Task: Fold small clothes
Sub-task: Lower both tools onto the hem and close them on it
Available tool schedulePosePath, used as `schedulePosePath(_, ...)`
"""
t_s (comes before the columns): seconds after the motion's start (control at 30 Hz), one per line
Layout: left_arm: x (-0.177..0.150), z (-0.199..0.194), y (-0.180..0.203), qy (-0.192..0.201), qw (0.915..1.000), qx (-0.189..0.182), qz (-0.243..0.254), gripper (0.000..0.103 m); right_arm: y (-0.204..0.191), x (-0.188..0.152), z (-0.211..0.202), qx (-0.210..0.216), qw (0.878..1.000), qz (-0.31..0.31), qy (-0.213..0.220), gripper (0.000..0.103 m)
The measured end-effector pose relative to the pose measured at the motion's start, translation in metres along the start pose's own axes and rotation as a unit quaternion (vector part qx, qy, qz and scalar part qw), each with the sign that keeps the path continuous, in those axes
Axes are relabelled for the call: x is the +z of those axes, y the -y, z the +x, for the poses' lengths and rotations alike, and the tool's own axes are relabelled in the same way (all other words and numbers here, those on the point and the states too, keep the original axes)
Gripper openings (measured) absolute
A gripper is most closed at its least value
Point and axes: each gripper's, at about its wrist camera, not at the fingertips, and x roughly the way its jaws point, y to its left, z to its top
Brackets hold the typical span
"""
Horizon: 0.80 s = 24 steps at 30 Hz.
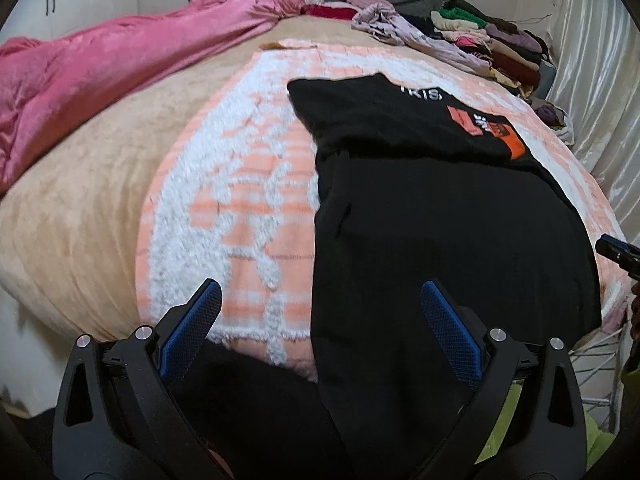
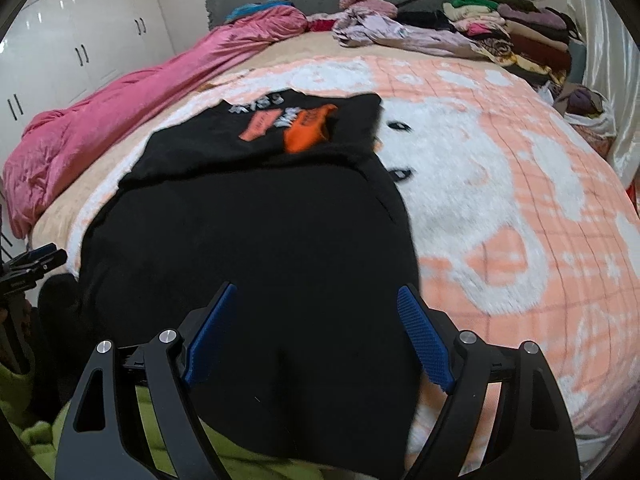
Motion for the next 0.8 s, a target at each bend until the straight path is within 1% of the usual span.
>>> schedulePosePath(0.27,-0.012,0.007,0.006,-0.022,0.9996,-0.016,0.008,0.093,0.023,-0.029,-0.007,-0.021,0.999,0.012,-0.028,0.081)
schedulePosePath(0.5,-0.018,0.011,0.009,-0.036,0.9991,-0.020,0.009,0.093,0.033,-0.049,-0.008,-0.008,0.999,0.023,-0.048,0.080)
schedulePosePath(0.6,-0.021,0.011,0.008,-0.040,0.9990,-0.019,0.008,0.093,0.034,-0.052,-0.005,0.005,0.998,0.025,-0.056,0.071)
schedulePosePath(0.73,-0.024,0.011,0.007,-0.045,0.9988,-0.019,0.008,0.093,0.035,-0.056,0.000,0.017,0.997,0.026,-0.067,0.062)
schedulePosePath(0.8,-0.026,0.012,0.006,-0.047,0.9987,-0.021,0.007,0.093,0.037,-0.059,0.003,0.022,0.997,0.026,-0.071,0.060)
